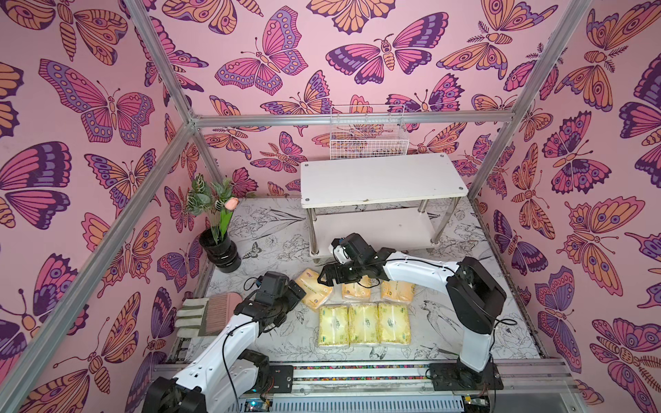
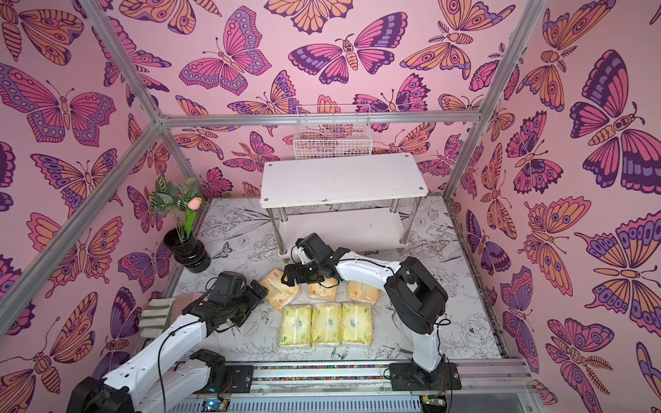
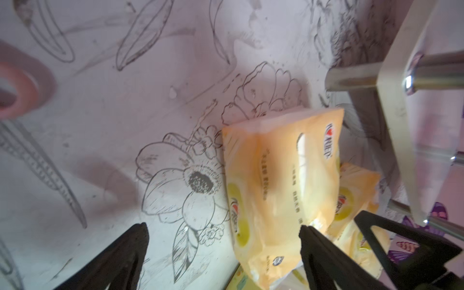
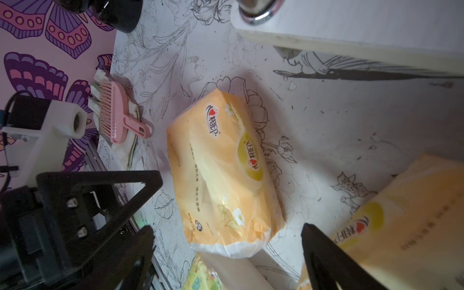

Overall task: Place the tissue boxes on the shelf by color
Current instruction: Pick up the box of tissues from the center of the board.

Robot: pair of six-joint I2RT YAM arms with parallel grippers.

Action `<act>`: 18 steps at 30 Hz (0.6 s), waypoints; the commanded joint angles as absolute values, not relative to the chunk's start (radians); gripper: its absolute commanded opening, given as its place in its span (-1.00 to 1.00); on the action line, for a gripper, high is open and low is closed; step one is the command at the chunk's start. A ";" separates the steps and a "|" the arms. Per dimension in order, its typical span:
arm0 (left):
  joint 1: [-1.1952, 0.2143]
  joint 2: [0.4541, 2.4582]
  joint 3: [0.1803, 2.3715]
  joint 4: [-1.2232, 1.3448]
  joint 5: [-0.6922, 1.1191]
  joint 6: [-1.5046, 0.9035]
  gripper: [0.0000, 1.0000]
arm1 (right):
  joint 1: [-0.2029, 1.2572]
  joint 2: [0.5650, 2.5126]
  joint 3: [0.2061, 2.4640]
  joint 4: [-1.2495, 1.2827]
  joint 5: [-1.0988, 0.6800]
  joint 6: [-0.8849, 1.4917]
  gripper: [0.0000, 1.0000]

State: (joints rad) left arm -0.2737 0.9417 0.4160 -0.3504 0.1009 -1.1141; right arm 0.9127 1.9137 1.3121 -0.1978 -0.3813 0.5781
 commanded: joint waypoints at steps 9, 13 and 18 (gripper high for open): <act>-0.128 1.041 0.343 -0.022 0.314 -1.135 0.99 | 0.924 2.040 1.382 -0.189 -0.413 0.548 0.87; -0.125 1.130 0.380 -0.006 0.380 -1.104 0.99 | 0.925 2.059 1.373 -0.174 -0.443 0.555 0.87; -0.124 1.194 0.395 0.022 0.421 -1.086 0.99 | 0.925 2.065 1.334 -0.112 -0.513 0.594 0.87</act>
State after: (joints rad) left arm -0.1303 1.1713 0.3870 -0.0025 0.3668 -1.1179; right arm 0.9173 2.0506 1.3495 -0.1543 -0.4538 0.5758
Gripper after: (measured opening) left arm 0.995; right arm 0.936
